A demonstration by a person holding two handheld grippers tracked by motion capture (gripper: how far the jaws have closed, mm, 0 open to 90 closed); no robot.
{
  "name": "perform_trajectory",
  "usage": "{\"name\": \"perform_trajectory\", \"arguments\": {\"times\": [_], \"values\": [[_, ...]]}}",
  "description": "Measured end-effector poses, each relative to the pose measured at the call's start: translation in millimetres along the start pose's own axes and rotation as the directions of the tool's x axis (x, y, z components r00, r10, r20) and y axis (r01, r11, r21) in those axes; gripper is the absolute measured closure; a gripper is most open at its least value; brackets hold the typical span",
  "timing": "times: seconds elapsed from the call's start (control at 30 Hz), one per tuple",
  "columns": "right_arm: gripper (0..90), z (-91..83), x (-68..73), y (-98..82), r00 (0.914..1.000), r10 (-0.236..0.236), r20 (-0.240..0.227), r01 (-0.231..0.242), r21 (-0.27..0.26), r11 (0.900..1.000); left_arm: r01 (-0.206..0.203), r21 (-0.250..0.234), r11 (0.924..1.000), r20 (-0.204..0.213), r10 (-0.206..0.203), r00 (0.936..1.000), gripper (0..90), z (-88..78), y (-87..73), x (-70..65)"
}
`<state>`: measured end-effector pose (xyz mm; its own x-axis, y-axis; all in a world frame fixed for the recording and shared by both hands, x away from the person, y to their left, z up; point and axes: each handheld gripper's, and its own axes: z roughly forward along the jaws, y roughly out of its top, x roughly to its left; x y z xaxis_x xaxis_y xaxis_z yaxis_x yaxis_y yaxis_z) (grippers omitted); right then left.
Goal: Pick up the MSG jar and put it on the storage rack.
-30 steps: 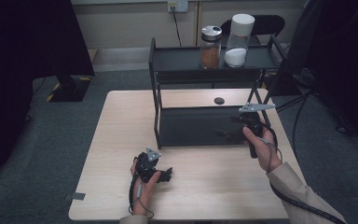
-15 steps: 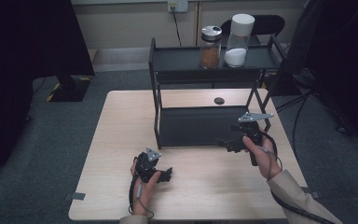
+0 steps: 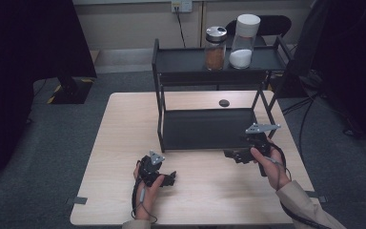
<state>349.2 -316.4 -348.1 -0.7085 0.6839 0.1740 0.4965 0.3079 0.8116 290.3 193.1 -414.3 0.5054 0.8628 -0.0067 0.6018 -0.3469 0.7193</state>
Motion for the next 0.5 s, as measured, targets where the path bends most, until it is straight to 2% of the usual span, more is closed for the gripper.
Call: {"name": "perform_trajectory", "arguments": {"times": [0.5], "values": [[0.8, 0.6, -3.7, -27.5, 1.0000, 0.001, 0.006, -0.001, 0.024, 1.000, 0.000, 0.000, 1.0000, 0.000, 0.000, 1.0000, 0.0, 0.0, 0.0, 0.0]]}}
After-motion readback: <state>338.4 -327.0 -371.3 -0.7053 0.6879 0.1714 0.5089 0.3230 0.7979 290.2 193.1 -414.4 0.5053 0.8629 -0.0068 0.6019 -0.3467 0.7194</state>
